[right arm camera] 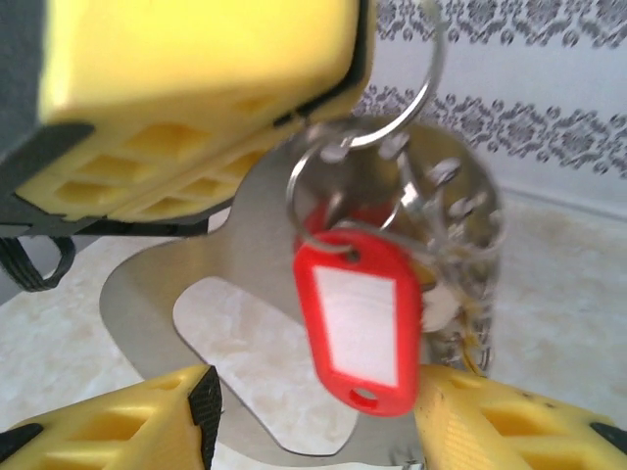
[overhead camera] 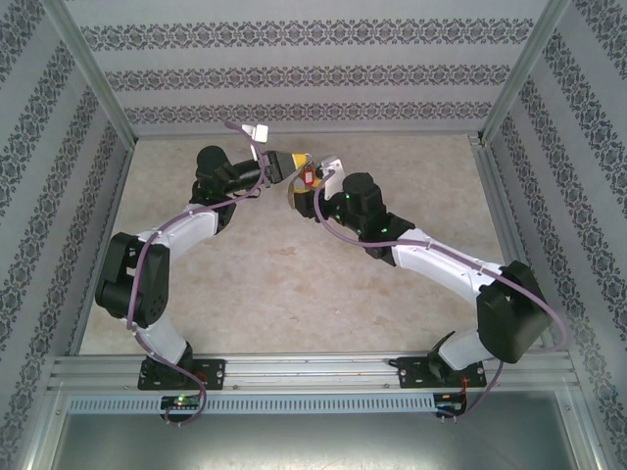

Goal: Put the keys on the keyring

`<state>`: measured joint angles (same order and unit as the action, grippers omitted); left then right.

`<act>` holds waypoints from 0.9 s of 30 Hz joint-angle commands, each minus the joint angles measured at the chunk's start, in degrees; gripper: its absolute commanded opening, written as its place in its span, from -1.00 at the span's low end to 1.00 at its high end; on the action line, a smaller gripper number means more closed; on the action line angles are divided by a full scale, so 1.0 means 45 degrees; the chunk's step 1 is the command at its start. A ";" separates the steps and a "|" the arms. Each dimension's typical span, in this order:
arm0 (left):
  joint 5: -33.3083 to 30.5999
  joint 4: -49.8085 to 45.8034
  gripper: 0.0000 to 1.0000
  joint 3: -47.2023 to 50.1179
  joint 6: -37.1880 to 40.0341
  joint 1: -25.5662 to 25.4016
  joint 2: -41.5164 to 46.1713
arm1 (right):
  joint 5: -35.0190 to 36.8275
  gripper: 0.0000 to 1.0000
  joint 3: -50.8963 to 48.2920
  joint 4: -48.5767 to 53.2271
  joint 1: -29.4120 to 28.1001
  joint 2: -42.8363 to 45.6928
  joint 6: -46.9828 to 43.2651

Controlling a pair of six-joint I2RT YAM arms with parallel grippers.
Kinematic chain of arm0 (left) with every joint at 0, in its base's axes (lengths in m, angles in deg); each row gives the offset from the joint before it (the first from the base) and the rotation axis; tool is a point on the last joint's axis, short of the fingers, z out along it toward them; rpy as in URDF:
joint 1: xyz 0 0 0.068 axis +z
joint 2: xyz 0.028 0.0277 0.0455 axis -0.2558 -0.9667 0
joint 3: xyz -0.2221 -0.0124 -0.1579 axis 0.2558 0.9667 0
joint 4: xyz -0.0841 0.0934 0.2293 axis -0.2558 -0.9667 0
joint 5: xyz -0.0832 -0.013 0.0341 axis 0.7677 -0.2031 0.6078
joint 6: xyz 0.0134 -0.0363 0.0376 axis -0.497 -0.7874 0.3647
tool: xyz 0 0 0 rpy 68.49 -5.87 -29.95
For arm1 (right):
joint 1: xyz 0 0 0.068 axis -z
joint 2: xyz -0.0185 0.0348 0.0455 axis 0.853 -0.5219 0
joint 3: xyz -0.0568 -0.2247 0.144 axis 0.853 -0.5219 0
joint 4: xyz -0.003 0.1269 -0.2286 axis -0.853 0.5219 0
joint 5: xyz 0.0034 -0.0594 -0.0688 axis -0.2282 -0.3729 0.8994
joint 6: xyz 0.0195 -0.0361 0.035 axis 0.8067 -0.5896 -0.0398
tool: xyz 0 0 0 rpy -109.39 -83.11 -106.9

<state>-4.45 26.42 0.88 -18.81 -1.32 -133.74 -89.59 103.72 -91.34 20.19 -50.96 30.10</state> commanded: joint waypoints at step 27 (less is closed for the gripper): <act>0.0081 0.0690 -1.00 -0.0025 -0.0171 -0.0134 0.0480 | -0.4164 -0.03 0.0577 0.0189 0.1704 0.0243 0.0009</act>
<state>-4.45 26.42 0.93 -18.81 -1.32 -133.74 -106.64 104.46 -89.66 27.67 -48.88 29.44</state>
